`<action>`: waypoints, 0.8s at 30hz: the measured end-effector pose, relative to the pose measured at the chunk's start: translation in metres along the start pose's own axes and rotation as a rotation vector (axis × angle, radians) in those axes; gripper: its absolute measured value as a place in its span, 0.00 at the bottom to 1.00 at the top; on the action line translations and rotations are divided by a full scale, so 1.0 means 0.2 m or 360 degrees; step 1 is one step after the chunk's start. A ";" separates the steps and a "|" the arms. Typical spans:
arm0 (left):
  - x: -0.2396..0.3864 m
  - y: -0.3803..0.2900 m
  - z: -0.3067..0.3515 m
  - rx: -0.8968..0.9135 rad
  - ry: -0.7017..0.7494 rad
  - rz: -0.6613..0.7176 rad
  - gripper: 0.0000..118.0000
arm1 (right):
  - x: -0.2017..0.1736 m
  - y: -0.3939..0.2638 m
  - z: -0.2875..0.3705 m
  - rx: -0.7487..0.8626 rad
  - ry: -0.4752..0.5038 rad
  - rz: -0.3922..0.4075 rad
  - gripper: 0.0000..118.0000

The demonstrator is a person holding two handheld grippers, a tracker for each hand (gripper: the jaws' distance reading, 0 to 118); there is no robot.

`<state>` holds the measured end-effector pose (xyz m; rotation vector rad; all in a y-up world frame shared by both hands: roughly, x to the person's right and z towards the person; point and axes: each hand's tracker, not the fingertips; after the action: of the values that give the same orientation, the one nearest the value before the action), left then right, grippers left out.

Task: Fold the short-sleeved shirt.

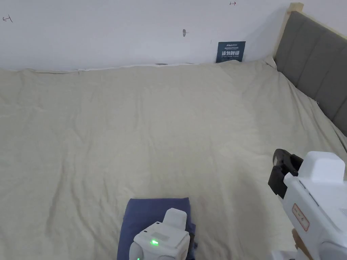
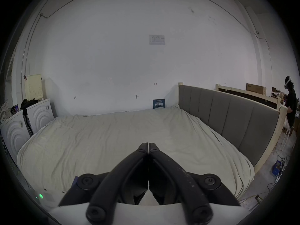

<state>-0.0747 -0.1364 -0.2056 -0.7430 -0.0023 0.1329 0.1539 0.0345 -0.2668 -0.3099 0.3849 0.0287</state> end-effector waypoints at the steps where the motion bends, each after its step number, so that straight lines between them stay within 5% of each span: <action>1: -0.01 0.04 0.06 0.0078 0.0006 0.0021 0.00 | -0.01 0.01 0.00 0.0009 0.0005 0.0004 0.02; 11: -0.28 0.46 0.64 0.0719 0.0225 -0.0125 0.00 | -0.14 0.13 0.04 0.0132 0.0086 0.0024 0.02; 24: -0.63 0.59 1.09 0.1100 0.0807 -0.0176 0.00 | -0.36 0.28 0.08 0.0345 0.0145 0.0128 0.02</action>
<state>-0.2244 0.0818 -0.1182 -0.0688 0.4641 -0.1606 0.0869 0.0946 -0.2427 -0.0817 0.4863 0.0516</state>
